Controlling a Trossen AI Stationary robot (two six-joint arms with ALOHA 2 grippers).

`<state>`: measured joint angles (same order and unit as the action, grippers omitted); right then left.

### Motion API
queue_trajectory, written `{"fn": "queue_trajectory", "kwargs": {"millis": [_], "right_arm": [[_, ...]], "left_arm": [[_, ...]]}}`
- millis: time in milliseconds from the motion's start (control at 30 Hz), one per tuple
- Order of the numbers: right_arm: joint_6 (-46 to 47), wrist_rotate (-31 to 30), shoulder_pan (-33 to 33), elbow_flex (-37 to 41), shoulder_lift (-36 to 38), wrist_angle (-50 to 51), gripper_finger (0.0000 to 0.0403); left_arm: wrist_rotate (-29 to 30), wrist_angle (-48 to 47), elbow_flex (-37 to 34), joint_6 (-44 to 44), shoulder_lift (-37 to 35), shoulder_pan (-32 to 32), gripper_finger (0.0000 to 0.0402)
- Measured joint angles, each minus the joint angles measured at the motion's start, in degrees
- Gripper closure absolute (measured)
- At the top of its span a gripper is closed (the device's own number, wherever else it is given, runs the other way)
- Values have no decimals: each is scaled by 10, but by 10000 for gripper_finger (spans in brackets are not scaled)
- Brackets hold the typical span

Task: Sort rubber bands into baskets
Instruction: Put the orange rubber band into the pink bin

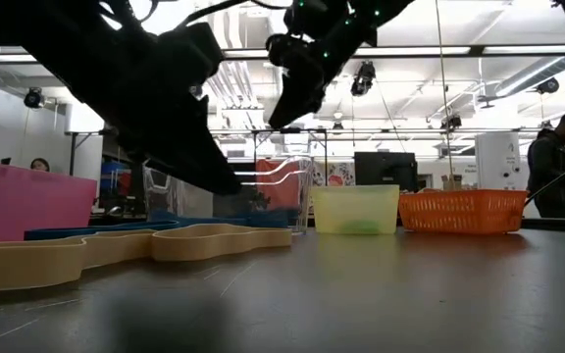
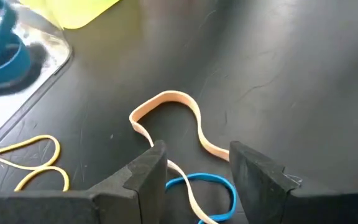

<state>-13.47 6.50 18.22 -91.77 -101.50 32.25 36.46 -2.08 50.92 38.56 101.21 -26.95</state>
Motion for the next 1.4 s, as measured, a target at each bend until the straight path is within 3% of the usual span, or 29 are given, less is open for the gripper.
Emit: {"fn": "queue_trajectory", "kwargs": {"millis": [200,467,600,800,1033,1200,1400], "right_arm": [[14,5,-5,0,47,48,199],[45,12,-45,0,122,104,192],[49,11,-77,0,153,110,192],[61,10,-125,0,194,113,192],[82,8,-160,0,231,149,193],[99,4,-174,0,246,168,193],[108,-8,-191,0,248,172,193]], "left_arm": [[-1,11,0,-5,26,16,243],[-3,34,0,-31,55,35,254],[-7,34,0,-32,61,39,288],[-21,34,0,-46,65,41,391],[-20,24,35,-114,21,31,401],[-3,-92,76,-143,-57,4,401],[4,-381,145,-59,-169,-69,401]]}}
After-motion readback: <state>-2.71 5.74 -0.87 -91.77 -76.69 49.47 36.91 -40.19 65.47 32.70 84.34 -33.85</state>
